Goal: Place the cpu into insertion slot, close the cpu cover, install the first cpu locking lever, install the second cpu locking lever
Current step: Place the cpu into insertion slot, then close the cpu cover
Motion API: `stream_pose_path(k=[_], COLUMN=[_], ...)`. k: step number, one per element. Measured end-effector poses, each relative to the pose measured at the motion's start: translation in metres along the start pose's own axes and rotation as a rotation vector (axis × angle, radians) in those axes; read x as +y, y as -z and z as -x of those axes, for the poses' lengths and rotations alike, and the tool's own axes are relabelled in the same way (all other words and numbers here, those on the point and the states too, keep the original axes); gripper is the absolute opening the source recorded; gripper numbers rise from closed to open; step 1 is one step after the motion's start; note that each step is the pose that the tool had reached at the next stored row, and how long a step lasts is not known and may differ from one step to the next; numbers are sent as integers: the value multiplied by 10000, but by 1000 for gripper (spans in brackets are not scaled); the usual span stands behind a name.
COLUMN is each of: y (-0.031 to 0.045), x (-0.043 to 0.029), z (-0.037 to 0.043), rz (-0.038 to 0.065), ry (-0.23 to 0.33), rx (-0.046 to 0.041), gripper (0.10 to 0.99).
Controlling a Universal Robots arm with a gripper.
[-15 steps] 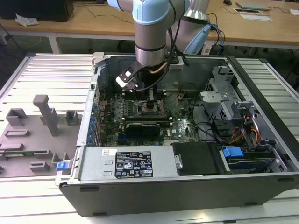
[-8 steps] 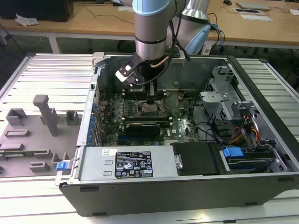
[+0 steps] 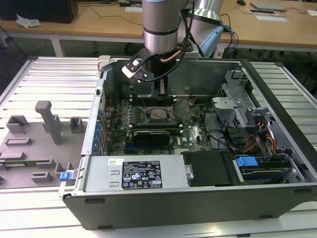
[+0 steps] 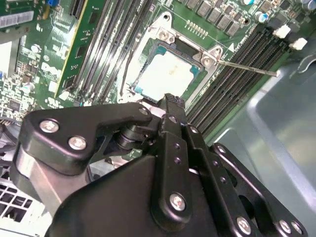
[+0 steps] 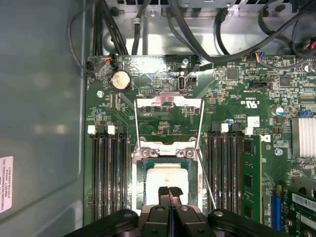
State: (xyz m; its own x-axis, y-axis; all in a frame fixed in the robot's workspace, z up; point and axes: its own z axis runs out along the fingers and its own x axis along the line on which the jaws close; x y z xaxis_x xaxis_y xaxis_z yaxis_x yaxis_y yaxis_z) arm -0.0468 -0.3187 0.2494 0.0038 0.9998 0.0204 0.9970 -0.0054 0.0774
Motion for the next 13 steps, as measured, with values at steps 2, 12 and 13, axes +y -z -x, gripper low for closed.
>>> stream_pose_path(k=[2, 12, 13], y=[3, 7, 7], x=[0, 1, 10], z=[0, 0, 0], rz=[-1, -2, -5], ry=[0, 1, 0], rx=[-2, -2, -5], gripper=[106, 106, 106])
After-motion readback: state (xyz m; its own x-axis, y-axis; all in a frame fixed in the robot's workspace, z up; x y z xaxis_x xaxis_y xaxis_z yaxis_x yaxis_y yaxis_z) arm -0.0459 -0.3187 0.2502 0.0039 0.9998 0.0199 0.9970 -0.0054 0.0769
